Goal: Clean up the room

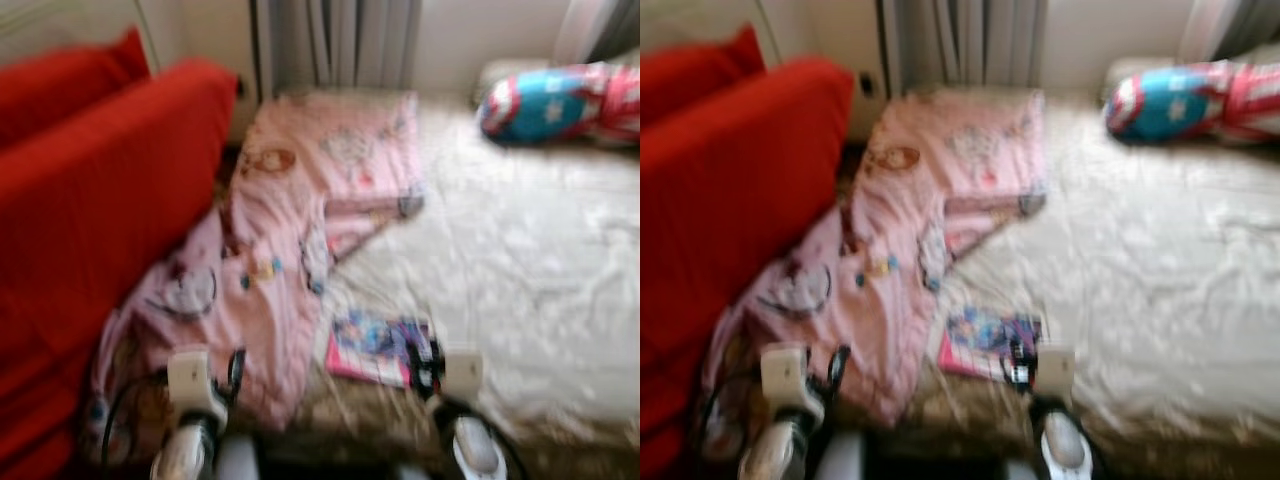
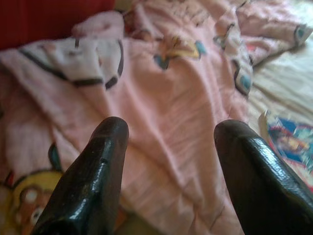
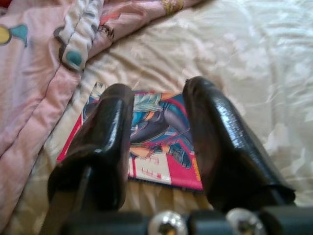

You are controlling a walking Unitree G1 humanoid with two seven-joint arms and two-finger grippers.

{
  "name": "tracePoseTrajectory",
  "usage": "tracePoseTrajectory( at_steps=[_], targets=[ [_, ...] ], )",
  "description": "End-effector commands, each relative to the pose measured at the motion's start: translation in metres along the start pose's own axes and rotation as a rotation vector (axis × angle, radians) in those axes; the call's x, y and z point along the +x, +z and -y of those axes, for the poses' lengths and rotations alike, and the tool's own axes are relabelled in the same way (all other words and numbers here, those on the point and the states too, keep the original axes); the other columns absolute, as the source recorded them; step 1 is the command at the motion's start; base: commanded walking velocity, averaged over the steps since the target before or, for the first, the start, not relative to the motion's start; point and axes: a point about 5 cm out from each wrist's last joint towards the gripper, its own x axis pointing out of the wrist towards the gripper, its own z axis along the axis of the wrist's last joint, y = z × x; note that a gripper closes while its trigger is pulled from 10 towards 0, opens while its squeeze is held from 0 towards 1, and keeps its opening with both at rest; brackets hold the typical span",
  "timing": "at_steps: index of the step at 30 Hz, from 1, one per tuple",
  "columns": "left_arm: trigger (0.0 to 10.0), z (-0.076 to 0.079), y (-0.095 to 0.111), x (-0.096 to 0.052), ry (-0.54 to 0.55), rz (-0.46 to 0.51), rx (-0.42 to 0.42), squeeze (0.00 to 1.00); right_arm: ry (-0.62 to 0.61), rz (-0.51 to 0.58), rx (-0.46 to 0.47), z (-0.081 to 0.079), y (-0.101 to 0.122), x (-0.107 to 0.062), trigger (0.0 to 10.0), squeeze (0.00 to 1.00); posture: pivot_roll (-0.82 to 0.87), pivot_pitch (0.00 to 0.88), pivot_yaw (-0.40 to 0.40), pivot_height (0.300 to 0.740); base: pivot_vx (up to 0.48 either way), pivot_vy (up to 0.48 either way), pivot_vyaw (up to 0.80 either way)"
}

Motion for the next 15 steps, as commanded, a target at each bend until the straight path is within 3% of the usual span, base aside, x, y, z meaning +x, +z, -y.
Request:
tracePoseTrajectory(
  at_steps=[1, 9, 10, 15],
  targets=[
    [10.0, 0.0022, 0.0075, 0.0051, -0.015, 0.028, -0.005, 0.0, 0.002, -0.009, 0.001, -0.0003, -0.0004, 0.0007, 10.0, 0.0, 0.03, 0.037, -0.064, 0.64, 0.0, 0.0, 0.0],
    [10.0, 0.0023, 0.0074, 0.0051, -0.022, 0.025, -0.011, 0.0, 0.004, -0.009, 0.005, -0.0008, -0.0001, 0.0019, 10.0, 0.0, 0.03, 0.036, -0.063, 0.64, 0.0, 0.0, 0.0],
    [10.0, 0.0023, 0.0075, 0.0052, -0.023, 0.025, -0.01, 0.0, 0.009, -0.006, 0.01, -0.0012, 0.0001, 0.002, 10.0, 1.0, 0.03, 0.036, -0.063, 0.64, 0.0, 0.0, 0.0],
    [10.0, 0.0025, 0.0081, 0.0054, -0.027, 0.026, -0.01, 0.0, 0.015, -0.007, 0.018, -0.0016, -0.0005, 0.0016, 10.0, 1.0, 0.03, 0.035, -0.062, 0.64, 0.0, 0.0, 0.0]
  ],
)
